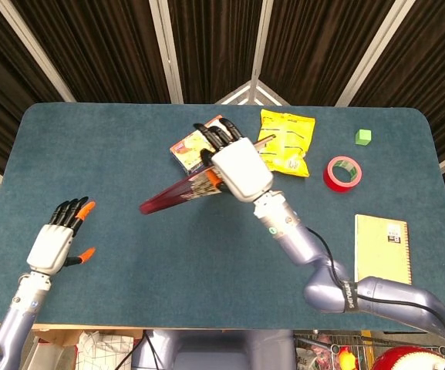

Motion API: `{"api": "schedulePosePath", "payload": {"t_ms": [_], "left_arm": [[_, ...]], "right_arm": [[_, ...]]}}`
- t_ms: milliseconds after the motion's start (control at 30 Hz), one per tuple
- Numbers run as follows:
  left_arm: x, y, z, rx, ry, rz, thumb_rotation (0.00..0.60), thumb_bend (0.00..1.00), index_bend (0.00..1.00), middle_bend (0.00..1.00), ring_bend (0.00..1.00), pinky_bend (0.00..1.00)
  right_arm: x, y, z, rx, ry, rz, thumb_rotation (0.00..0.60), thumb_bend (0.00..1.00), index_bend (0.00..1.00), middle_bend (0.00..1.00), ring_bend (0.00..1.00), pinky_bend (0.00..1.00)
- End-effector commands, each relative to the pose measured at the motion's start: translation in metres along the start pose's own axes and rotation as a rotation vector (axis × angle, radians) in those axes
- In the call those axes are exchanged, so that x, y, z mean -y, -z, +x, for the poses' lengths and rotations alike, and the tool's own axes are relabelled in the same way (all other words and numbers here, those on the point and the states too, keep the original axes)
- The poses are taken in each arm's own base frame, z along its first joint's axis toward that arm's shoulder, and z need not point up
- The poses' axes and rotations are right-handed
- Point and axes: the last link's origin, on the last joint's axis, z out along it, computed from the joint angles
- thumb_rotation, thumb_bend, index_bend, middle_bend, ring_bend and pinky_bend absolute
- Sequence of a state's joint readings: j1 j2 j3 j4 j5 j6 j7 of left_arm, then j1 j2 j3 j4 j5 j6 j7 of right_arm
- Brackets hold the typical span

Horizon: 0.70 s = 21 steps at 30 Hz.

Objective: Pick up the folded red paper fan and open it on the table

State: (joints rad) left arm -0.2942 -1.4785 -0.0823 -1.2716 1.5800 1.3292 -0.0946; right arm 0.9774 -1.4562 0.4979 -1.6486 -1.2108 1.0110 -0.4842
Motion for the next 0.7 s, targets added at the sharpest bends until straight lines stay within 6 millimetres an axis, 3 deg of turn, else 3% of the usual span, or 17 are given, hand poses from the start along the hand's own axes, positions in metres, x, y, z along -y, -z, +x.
{"api": "schedulePosePath", "payload": {"t_ms": [33, 367, 467, 700], "left_arm": [[-0.007, -0.018, -0.019, 0.003, 0.082, -0.041, 0.600, 0.30, 0.10, 0.00, 0.00, 0.04], [-0.032, -0.029, -0.038, -0.088, 0.299, -0.134, 0.600, 0.30, 0.23, 0.10, 0.00, 0.11], [-0.041, -0.031, -0.039, -0.133, 0.370, -0.161, 0.600, 0.30, 0.27, 0.16, 0.00, 0.17], [-0.056, -0.033, -0.040, -0.211, 0.572, -0.204, 0.600, 0.29, 0.27, 0.18, 0.00, 0.17]], "right_arm": [[0.031, -0.012, 0.016, -0.036, -0.034, 0.021, 0.600, 0.46, 0.90, 0.16, 0.21, 0.15], [0.076, -0.019, 0.041, -0.081, -0.092, 0.016, 0.600, 0.46, 0.91, 0.16, 0.21, 0.15], [0.088, -0.019, 0.044, -0.084, -0.100, 0.021, 0.600, 0.46, 0.91, 0.16, 0.21, 0.15], [0.101, -0.017, 0.040, -0.070, -0.107, 0.021, 0.600, 0.46, 0.91, 0.16, 0.21, 0.15]]}}
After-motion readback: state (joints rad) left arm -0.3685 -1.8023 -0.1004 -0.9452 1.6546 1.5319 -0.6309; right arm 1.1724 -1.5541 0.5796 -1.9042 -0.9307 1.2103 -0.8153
